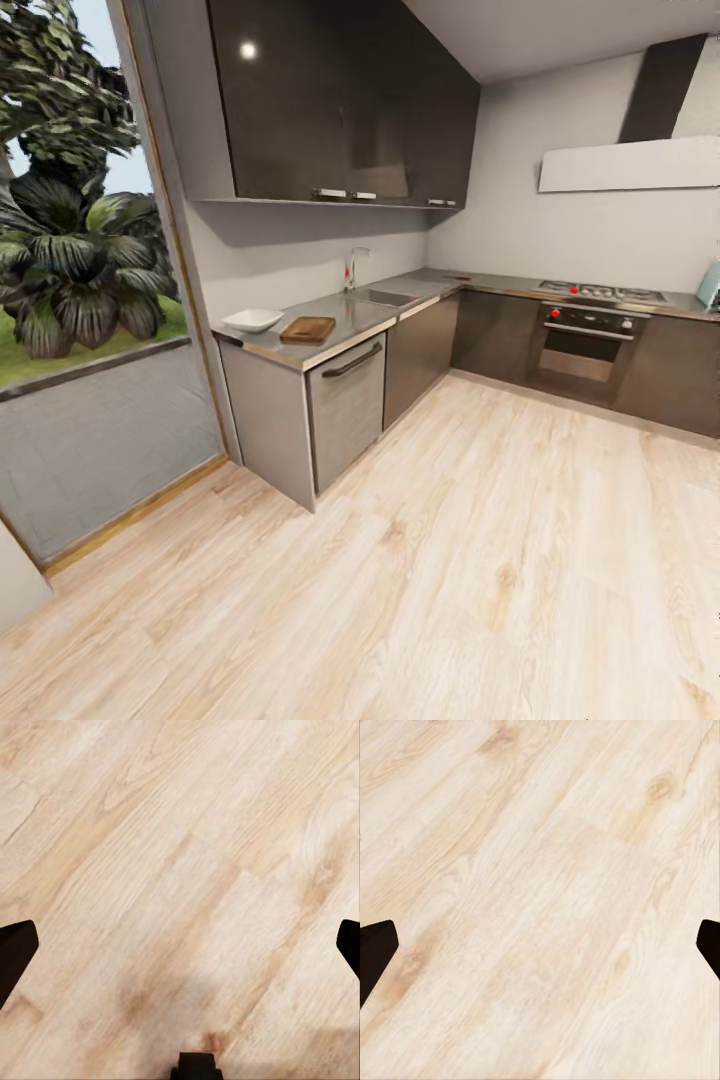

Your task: In the kitchen, take the Vidalia onion out of the sink, dice it on the chopping board with the paring knife, put the diced onion into the bowl on the countertop, then place both the paring knife and the chopping board into the sink.

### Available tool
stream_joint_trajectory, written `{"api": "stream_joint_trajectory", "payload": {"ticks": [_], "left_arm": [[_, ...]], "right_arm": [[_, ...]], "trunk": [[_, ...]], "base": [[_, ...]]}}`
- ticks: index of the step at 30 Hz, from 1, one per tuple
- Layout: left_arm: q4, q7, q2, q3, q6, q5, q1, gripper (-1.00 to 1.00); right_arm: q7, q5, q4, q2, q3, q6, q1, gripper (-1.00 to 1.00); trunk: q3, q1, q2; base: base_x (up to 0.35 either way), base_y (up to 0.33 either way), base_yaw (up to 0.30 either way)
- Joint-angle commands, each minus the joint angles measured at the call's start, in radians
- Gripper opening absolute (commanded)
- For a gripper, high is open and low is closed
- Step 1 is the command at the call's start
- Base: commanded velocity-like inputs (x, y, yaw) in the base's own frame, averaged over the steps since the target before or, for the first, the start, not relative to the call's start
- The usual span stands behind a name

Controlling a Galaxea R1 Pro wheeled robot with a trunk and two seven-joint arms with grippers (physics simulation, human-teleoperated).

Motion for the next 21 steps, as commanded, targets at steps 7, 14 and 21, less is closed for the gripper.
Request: {"api": "stream_joint_trajectory", "payload": {"ticks": [7, 14, 21], "left_arm": [[0.001, 0.0, -0.001, 0.001, -0.003, -0.001, 0.0, 1.0], [0.001, 0.0, -0.001, 0.001, -0.003, -0.002, 0.0, 1.0], [0.001, 0.0, -0.001, 0.001, -0.003, -0.002, 0.0, 1.0]], "right_arm": [[-0.003, 0.0, 0.0, 0.0, 0.0, -0.003, -0.001, 1.0], [-0.003, 0.0, 0.0, 0.0, 0.0, -0.003, -0.001, 1.0], [-0.003, 0.0, 0.0, 0.0, 0.0, -0.003, -0.001, 1.0]], "trunk": [[-0.001, 0.0, 0.0], [-0.001, 0.0, 0.0], [-0.001, 0.0, 0.0]], "base": [[0.097, 0.277, -0.167], [0.097, 0.277, -0.163], [0.097, 0.277, -0.147]]}}
